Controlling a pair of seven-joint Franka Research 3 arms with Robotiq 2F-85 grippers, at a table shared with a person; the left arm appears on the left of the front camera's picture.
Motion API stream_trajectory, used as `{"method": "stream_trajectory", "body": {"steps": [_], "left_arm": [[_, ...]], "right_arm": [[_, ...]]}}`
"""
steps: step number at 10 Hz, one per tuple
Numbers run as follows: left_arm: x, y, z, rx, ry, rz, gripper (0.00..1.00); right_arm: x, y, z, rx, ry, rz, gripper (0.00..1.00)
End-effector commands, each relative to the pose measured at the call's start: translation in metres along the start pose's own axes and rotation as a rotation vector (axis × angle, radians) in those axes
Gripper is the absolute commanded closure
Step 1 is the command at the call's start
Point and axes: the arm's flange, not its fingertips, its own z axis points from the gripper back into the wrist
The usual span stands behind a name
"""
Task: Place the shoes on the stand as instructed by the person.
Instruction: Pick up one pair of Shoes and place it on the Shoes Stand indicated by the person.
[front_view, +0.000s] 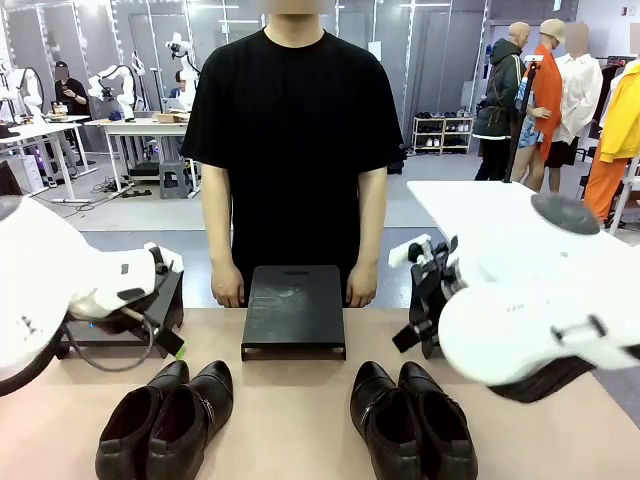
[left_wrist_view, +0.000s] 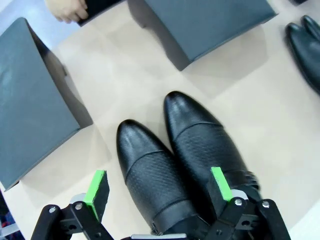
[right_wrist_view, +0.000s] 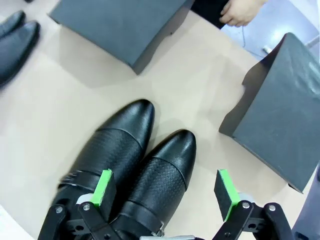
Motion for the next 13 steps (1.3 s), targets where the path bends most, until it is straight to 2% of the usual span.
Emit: {"method": "stream_trajectory", "body": {"steps": [1, 2, 4, 6, 8, 11, 13], "left_arm": [[0.004, 0.023, 0.049, -0.218, 0.001, 0.030, 0.00], [0.003, 0.034, 0.075, -0.306, -0.021, 0.052, 0.00], [-0.014, 0.069, 0.128, -0.587, -0.096, 0.130, 0.00], [-0.049, 0.115, 0.158, -0.858, -0.149, 0.206, 0.00], [-0.096, 0.161, 0.177, -1.048, -0.223, 0.281, 0.00], [-0.170, 0.211, 0.182, -1.152, -0.394, 0.401, 0.00], [-0.231, 0.234, 0.193, -1.120, -0.520, 0.513, 0.00]], "right_arm": [[0.005, -0.017, 0.051, 0.152, -0.058, -0.055, 0.00], [0.002, -0.026, 0.073, 0.231, -0.087, -0.106, 0.00], [-0.020, -0.057, 0.124, 0.457, -0.103, -0.218, 0.00], [-0.063, -0.103, 0.166, 0.671, -0.150, -0.323, 0.00], [-0.118, -0.144, 0.187, 0.773, -0.243, -0.432, 0.00], [-0.195, -0.183, 0.198, 0.862, -0.386, -0.580, 0.00], [-0.247, -0.185, 0.215, 0.840, -0.466, -0.642, 0.00]]}}
